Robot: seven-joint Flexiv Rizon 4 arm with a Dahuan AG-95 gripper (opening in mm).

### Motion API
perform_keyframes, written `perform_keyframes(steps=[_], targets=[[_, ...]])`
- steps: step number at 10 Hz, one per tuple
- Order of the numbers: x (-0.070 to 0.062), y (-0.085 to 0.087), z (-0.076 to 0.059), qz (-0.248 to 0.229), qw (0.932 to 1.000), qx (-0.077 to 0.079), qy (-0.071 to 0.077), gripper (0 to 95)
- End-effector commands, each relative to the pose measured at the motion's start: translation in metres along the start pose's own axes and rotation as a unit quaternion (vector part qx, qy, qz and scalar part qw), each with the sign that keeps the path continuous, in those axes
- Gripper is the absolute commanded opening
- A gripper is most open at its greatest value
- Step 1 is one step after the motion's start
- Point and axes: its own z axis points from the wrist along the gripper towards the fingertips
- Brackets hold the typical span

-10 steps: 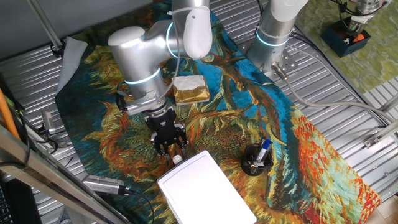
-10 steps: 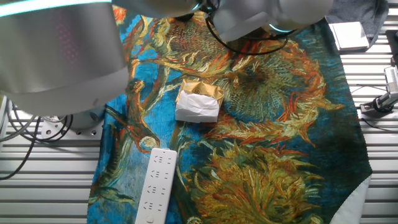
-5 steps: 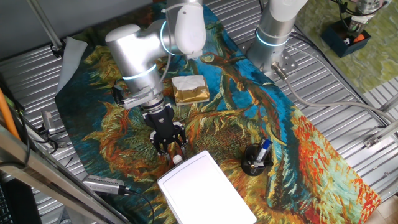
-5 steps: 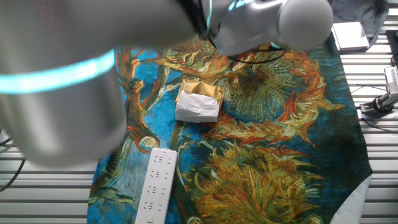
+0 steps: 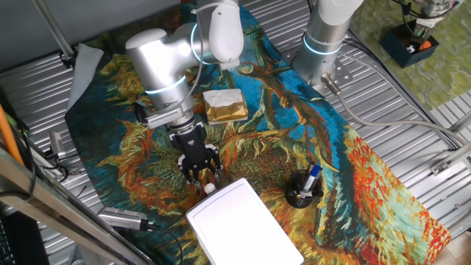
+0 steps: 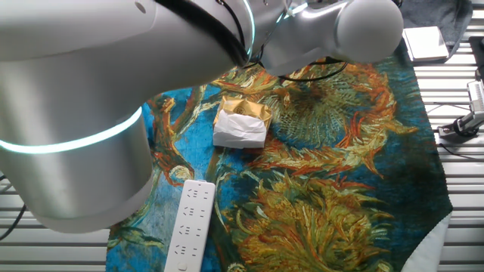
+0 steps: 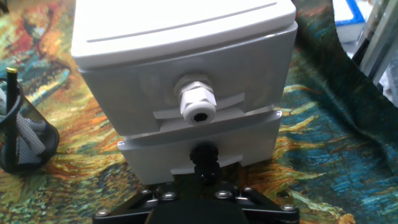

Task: Grasp the handle and close the drawer

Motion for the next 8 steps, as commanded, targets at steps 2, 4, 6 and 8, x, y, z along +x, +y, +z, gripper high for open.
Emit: perform_keyframes(steps=[2,4,6,8], targets=[[0.0006,-0.0001,0.0001,0.001,1.0000,0.000,-0.002,38.0],[0.0006,-0.0001,0.0001,0.002,1.0000,0.001,-0.001,38.0],[0.0006,-0.0001,0.0001,0.003,1.0000,0.002,-0.004,38.0],[0.0006,-0.0001,0.0000,0.004,1.0000,0.004,-0.003,38.0]])
